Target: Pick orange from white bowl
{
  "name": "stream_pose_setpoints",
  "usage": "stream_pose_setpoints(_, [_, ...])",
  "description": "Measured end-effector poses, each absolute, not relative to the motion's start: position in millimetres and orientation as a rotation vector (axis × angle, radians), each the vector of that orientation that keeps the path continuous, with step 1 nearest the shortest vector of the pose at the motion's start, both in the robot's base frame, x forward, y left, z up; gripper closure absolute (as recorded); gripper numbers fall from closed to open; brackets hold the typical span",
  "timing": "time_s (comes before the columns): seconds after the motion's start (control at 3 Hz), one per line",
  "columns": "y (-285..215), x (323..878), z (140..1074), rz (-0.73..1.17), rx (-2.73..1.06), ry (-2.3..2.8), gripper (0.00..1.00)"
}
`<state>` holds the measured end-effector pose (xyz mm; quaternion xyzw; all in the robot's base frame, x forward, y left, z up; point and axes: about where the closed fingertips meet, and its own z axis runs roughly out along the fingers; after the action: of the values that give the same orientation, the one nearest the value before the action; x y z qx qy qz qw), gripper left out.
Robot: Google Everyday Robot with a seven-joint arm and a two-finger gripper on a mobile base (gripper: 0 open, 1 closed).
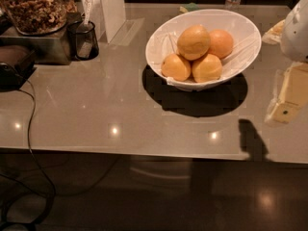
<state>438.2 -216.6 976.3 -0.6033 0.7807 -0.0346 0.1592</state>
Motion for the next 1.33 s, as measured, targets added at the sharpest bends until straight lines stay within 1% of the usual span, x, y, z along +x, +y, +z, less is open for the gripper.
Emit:
stream_pose_setpoints(0.33, [-217, 438, 976, -0.099, -1.724, 2.231, 0.0])
stream_pose_setpoints(0.67, [-206, 449, 983, -0.079, -1.749, 2.174, 0.0])
stream_pose_setpoints(1.0, [-171, 482, 995, -0.021, -1.854, 2.029, 0.0])
stream_pose_setpoints(1.33, [-120, 524, 1008, 0.084, -1.958, 1.858, 0.0])
